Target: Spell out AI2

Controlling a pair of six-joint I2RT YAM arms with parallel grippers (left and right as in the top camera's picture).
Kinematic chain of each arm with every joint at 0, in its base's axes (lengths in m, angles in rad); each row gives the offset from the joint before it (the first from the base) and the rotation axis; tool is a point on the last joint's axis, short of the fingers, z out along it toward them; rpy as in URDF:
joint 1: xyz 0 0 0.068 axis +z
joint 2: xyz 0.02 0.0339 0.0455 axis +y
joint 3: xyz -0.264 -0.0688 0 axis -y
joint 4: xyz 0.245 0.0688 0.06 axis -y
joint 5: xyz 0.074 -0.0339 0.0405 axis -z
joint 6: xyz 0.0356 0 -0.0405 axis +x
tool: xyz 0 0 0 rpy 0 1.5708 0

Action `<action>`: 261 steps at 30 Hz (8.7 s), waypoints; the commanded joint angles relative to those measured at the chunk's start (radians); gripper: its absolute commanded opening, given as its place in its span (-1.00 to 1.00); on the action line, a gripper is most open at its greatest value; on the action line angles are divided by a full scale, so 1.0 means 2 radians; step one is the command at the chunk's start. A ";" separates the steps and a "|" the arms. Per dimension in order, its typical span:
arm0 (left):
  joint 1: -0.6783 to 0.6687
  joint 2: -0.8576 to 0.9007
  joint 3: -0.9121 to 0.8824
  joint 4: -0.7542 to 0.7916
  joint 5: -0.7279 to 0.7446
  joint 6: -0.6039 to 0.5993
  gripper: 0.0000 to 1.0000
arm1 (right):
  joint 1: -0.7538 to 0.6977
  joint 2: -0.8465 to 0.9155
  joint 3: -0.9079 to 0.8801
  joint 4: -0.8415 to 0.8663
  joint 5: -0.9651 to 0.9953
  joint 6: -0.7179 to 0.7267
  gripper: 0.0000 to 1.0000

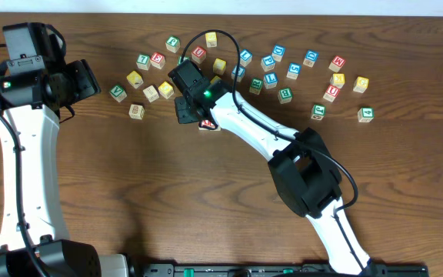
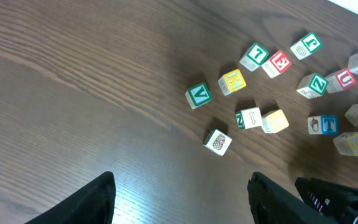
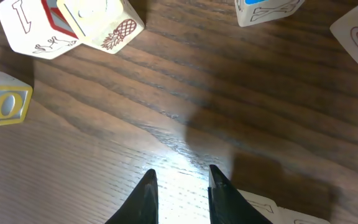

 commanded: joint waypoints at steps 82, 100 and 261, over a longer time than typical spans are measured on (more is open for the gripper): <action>0.000 0.002 0.004 -0.006 -0.004 0.003 0.35 | -0.020 -0.058 -0.054 -0.181 -0.018 -0.107 -0.97; 0.000 0.002 0.004 -0.006 -0.004 0.003 0.35 | -0.005 -0.058 -0.076 -0.142 0.051 -0.082 -0.98; 0.000 0.002 0.004 -0.009 -0.004 0.002 0.37 | -0.150 0.113 0.160 -0.041 0.034 0.014 -0.39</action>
